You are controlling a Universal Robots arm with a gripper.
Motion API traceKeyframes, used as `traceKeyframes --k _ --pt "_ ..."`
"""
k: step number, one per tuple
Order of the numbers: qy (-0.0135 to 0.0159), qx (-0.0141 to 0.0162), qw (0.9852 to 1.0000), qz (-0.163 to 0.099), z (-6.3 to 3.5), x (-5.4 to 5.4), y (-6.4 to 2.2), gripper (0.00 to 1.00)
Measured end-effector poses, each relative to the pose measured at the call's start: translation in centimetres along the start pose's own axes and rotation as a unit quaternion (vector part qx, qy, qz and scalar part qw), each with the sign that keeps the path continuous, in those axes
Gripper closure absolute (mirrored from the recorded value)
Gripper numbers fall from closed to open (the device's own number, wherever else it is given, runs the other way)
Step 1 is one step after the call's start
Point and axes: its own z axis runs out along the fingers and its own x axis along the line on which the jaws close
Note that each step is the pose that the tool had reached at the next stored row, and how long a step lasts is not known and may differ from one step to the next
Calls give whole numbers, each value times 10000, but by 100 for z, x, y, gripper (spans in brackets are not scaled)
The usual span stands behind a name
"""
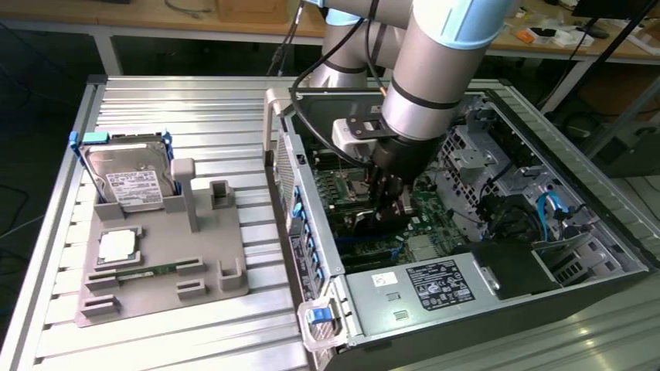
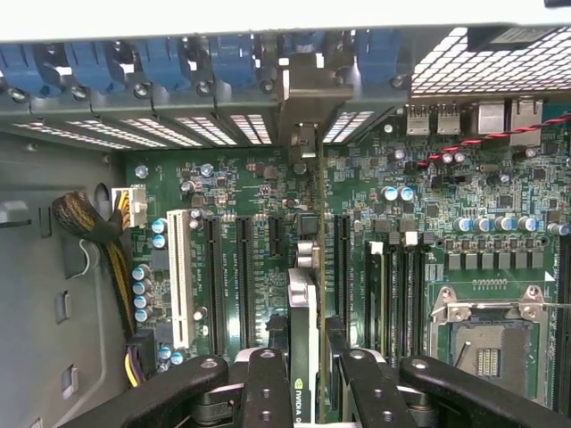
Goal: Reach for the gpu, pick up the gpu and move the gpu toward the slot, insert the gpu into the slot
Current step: 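Insert the gpu into the slot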
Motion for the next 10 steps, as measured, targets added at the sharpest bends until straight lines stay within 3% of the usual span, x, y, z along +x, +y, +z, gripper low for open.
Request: traceKeyframes --k 5,10 --pt "-1 -1 10000 12 2 -1 0 73" --pt "-20 -1 10000 19 13 -2 10 73"
